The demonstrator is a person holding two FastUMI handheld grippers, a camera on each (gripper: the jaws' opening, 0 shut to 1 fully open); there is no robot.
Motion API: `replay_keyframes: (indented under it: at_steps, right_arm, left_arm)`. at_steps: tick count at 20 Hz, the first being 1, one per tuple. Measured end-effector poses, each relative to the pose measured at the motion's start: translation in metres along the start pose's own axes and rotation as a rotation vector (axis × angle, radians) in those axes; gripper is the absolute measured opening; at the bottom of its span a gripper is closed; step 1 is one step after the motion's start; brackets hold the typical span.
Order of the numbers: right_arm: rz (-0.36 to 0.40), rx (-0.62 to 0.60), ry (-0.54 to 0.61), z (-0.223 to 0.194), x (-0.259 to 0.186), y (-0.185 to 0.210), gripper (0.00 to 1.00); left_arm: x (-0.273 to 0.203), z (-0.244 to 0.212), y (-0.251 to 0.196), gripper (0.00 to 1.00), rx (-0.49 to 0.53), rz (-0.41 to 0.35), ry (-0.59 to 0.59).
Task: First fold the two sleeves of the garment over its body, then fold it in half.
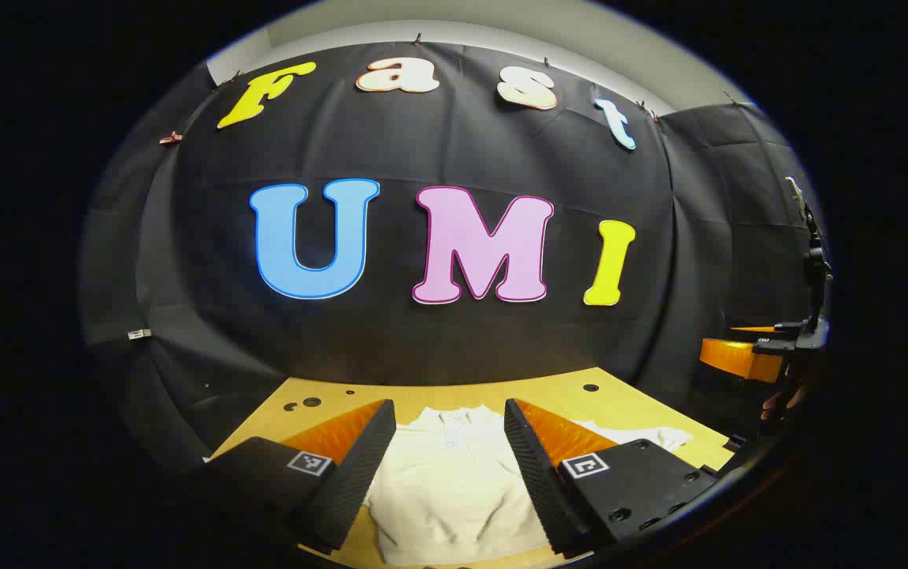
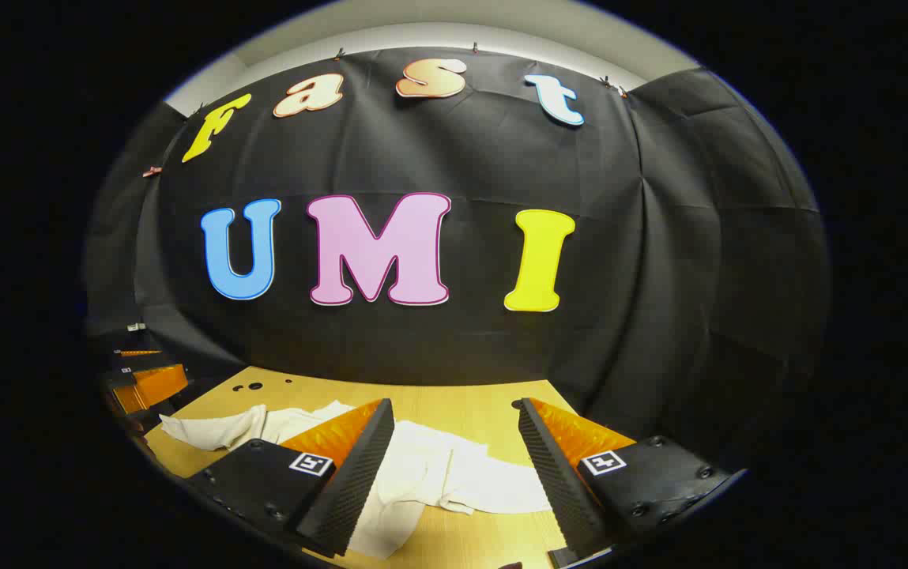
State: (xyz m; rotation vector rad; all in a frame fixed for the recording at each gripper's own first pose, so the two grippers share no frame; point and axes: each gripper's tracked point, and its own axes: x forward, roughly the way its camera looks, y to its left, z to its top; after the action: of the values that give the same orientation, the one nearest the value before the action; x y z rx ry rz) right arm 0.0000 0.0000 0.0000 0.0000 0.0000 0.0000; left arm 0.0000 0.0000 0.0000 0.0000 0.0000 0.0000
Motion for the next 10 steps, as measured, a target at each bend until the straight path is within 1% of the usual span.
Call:
replay_keyframes:
  at_steps: [5, 8, 10]
  right_arm:
    - [0.024, 0.007, 0.038, -0.012, 0.000, 0.005, 0.98]
    - [0.021, -0.016, 0.050, -0.017, 0.000, 0.003, 0.98]
    - [0.022, -0.011, 0.052, -0.017, -0.002, 0.001, 0.98]
  left_arm:
    - [-0.002, -0.005, -0.005, 0.90, 0.009, -0.002, 0.016]
    - [-0.003, -0.006, -0.009, 0.90, 0.015, -0.008, 0.020]
    - [-0.003, -0.007, -0.011, 0.90, 0.014, -0.011, 0.027]
